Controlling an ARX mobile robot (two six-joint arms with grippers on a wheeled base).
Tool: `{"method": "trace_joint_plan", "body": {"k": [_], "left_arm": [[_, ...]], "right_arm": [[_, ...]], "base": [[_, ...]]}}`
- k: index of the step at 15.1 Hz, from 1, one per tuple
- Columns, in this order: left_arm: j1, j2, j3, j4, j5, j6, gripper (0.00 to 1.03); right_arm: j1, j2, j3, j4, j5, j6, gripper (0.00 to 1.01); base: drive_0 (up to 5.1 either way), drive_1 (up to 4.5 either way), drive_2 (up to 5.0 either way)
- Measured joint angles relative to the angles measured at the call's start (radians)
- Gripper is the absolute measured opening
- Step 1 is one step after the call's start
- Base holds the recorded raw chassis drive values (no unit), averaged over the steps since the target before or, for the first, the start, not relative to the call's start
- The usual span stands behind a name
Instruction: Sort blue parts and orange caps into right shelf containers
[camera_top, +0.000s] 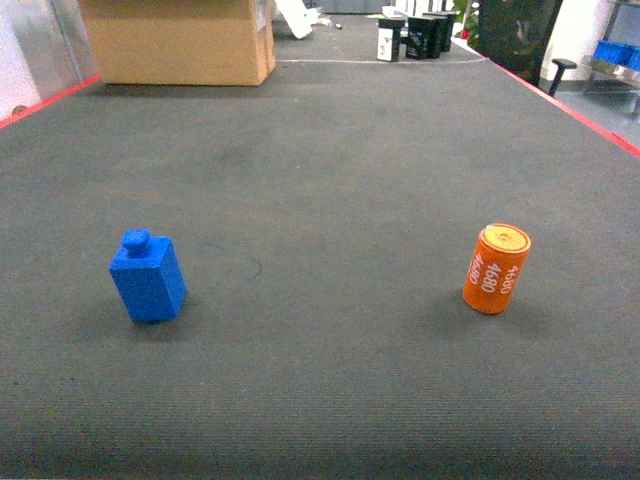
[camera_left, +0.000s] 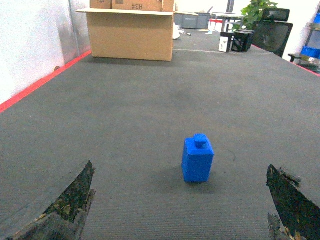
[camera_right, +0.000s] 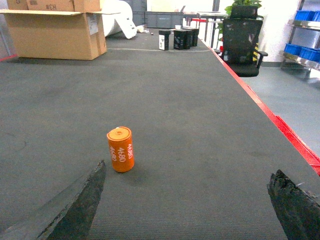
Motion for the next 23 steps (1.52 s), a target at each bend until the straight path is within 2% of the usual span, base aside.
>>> {"method": "trace_joint_plan", "body": {"k": [23], "left_arm": [[0.000, 0.000, 0.000, 0.000, 0.000, 0.000, 0.98]], "right_arm": [[0.000, 0.000, 0.000, 0.000, 0.000, 0.000, 0.98]], "base": [[0.0, 0.00, 0.0]]}}
